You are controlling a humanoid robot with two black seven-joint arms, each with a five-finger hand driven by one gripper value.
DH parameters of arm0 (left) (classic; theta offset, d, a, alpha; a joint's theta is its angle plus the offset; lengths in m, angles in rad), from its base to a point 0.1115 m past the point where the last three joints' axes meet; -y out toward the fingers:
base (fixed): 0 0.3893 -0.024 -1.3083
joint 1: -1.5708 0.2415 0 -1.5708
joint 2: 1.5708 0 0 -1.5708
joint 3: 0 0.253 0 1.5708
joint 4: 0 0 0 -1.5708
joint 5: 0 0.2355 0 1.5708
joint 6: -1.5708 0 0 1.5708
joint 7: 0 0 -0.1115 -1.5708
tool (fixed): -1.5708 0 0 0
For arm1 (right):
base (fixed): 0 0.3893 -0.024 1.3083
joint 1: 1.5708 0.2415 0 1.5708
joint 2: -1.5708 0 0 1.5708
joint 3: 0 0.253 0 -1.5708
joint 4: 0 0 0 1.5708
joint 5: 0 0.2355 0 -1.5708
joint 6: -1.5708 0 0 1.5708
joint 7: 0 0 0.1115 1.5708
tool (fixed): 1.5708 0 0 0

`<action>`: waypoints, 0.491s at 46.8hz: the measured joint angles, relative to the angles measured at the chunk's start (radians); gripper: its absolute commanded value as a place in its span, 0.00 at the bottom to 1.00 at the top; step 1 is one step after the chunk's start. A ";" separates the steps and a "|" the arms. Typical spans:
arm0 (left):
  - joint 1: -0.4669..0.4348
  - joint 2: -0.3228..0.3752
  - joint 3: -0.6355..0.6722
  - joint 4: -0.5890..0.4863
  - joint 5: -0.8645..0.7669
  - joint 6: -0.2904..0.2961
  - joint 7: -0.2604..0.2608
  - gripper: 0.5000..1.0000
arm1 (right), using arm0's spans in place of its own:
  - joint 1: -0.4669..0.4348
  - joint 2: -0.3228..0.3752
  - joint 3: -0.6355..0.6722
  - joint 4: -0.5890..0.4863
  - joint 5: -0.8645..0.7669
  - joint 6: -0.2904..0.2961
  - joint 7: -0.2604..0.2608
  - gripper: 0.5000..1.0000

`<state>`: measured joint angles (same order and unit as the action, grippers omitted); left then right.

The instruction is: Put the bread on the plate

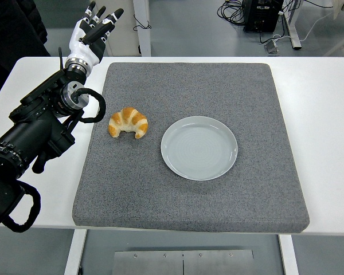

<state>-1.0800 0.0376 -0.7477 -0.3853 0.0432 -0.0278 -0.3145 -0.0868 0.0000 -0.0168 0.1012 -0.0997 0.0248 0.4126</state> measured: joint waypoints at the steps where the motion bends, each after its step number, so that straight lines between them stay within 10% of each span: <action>1: 0.000 0.000 0.000 0.000 0.000 0.000 0.000 0.95 | 0.000 0.000 0.000 0.000 0.000 0.000 0.000 1.00; 23: -0.003 -0.007 0.002 -0.001 0.003 0.000 -0.002 0.95 | 0.000 0.000 0.000 0.000 0.000 0.000 0.000 1.00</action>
<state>-1.0834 0.0310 -0.7457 -0.3862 0.0459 -0.0276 -0.3162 -0.0873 0.0000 -0.0169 0.1014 -0.0997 0.0253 0.4126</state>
